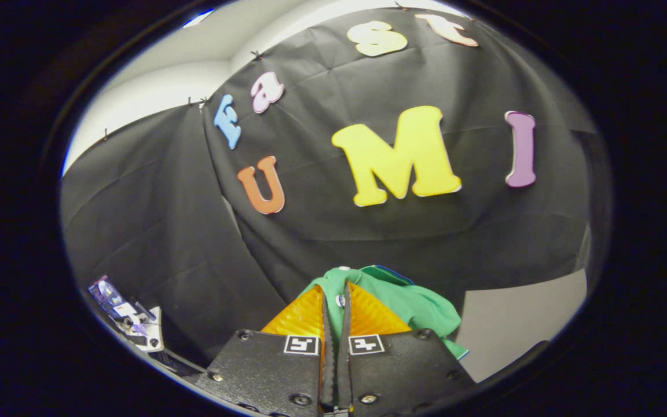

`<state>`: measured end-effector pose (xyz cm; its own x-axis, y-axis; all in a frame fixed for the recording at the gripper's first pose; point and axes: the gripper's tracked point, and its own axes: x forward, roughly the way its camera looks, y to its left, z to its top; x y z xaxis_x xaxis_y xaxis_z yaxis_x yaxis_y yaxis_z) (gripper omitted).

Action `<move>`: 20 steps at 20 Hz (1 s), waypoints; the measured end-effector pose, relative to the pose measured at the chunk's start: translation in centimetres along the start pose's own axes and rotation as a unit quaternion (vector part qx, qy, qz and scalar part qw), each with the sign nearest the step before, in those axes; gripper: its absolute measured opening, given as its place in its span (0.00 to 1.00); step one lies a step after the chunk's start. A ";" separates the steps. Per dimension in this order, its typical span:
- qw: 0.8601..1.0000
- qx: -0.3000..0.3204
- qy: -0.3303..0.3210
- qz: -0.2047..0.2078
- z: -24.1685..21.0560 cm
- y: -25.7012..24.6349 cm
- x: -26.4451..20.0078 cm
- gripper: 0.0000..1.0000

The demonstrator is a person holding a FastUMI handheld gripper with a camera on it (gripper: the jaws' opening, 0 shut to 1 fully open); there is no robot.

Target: Put the clothes into the washing machine and then close the washing machine lid.

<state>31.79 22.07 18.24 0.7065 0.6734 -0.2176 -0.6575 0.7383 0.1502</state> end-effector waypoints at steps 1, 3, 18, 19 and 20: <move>1.000 -0.003 0.002 0.007 0.0 0.8 0.8 0.06; 1.000 -0.005 0.008 0.024 0.0 2.7 2.0 0.06; 0.994 -0.014 0.108 -0.012 -13.7 0.2 13.9 0.06; 0.993 -0.010 0.116 -0.018 -14.9 -0.4 14.5 0.06; 0.992 -0.006 0.124 -0.025 -16.2 -0.9 15.0 0.06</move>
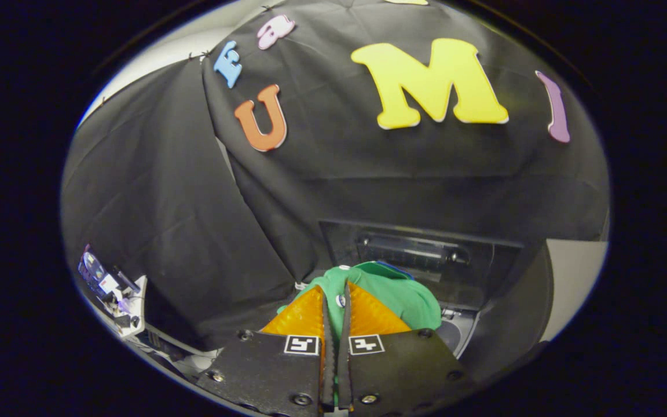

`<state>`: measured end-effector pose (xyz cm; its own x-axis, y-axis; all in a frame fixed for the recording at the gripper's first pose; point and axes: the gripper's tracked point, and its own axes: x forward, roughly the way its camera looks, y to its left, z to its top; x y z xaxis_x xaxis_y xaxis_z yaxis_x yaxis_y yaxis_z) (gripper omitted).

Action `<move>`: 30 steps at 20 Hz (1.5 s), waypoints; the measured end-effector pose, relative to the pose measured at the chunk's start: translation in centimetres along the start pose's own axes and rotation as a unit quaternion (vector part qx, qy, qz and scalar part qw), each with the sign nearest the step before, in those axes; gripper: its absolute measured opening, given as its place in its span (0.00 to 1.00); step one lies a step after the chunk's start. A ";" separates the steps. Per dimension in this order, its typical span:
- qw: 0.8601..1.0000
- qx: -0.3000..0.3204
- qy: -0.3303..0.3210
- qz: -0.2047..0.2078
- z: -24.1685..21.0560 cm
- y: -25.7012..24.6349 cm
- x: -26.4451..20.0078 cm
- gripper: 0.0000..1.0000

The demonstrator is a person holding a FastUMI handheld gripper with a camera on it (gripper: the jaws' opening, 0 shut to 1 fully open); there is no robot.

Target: Put the clothes into the washing machine and then close the washing machine lid.

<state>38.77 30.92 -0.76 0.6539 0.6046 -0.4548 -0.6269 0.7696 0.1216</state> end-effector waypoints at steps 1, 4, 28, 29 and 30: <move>1.000 0.003 0.008 -0.005 -1.0 -0.5 0.9 0.06; 0.999 0.012 0.030 -0.023 -3.8 -1.8 3.3 0.06; 0.964 0.073 0.199 -0.160 -19.2 -10.3 16.6 0.06; 0.963 0.074 0.203 -0.162 -19.6 -10.4 17.0 0.06; 0.962 0.077 0.206 -0.162 -19.9 -10.3 17.3 0.06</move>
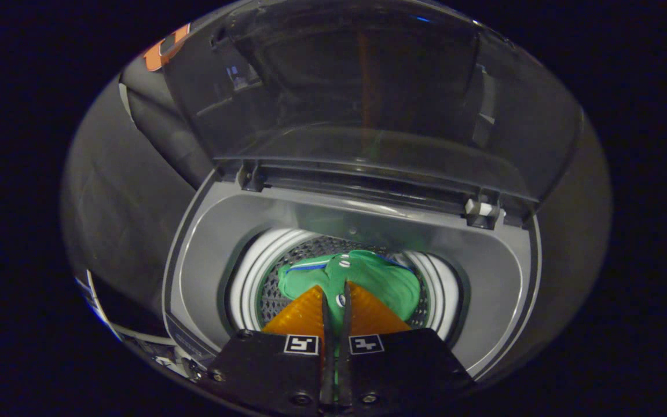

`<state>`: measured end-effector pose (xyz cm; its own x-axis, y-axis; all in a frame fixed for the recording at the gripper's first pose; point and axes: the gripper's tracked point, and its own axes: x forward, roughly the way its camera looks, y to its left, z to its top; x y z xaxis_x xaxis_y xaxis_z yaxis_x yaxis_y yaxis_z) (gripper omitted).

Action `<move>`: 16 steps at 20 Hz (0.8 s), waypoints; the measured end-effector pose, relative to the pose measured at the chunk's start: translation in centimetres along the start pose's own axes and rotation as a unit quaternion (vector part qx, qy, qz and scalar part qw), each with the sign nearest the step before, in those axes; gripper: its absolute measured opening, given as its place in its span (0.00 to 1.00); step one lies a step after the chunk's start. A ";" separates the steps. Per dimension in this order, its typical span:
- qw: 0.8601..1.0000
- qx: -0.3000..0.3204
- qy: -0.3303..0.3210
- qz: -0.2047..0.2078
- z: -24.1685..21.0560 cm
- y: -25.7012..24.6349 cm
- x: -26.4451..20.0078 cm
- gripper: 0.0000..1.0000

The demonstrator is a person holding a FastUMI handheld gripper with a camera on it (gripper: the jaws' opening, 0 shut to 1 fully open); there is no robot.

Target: Put the clothes into the washing machine and then close the washing machine lid.

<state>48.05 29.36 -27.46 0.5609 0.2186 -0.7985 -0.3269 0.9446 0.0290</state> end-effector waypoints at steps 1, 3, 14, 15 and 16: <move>1.000 0.004 0.003 -0.001 -0.1 0.0 0.4 0.06; 1.000 0.004 0.010 0.000 -0.5 0.2 1.1 0.06; 1.000 -0.012 0.018 -0.010 -0.6 0.2 2.5 0.08; 1.000 -0.013 0.017 -0.014 -0.6 0.1 2.7 0.08; 0.999 -0.015 0.025 -0.019 -0.8 0.0 2.9 0.12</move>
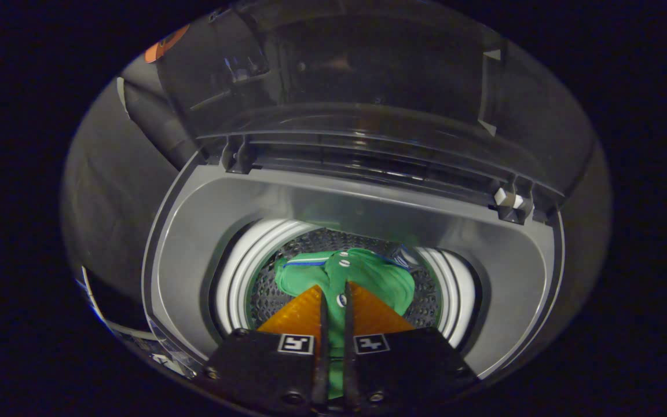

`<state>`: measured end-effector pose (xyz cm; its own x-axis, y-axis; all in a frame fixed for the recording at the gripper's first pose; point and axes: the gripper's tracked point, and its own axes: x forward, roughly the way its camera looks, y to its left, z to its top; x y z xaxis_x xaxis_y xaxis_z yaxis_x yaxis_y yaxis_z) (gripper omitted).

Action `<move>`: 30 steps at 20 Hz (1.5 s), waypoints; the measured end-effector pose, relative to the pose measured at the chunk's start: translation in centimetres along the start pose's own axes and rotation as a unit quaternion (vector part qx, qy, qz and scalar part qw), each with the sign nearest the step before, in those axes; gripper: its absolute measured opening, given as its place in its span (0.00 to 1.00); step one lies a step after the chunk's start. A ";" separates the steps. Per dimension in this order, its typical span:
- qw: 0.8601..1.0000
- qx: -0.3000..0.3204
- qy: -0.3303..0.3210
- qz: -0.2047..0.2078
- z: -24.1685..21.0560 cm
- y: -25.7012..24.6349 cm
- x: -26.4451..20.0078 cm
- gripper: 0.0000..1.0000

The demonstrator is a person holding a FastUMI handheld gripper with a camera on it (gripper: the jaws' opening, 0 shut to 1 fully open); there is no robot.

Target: Put the clothes into the washing machine and then close the washing machine lid.

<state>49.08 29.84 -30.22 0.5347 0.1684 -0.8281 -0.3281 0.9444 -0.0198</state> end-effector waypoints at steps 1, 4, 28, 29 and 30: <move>1.000 -0.009 0.013 -0.007 -0.3 -0.3 -0.4 0.37; 0.999 -0.029 -0.017 -0.023 0.9 -0.3 -0.8 0.86; 0.981 -0.053 -0.184 -0.023 6.6 -0.5 -19.9 0.86; 0.979 -0.048 -0.196 -0.023 7.3 -0.6 -21.4 0.86; 0.977 -0.042 -0.208 -0.024 7.9 -0.8 -22.9 0.86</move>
<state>43.29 27.44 -6.84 0.8149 0.2416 -0.5268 -0.3493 0.9301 -0.1137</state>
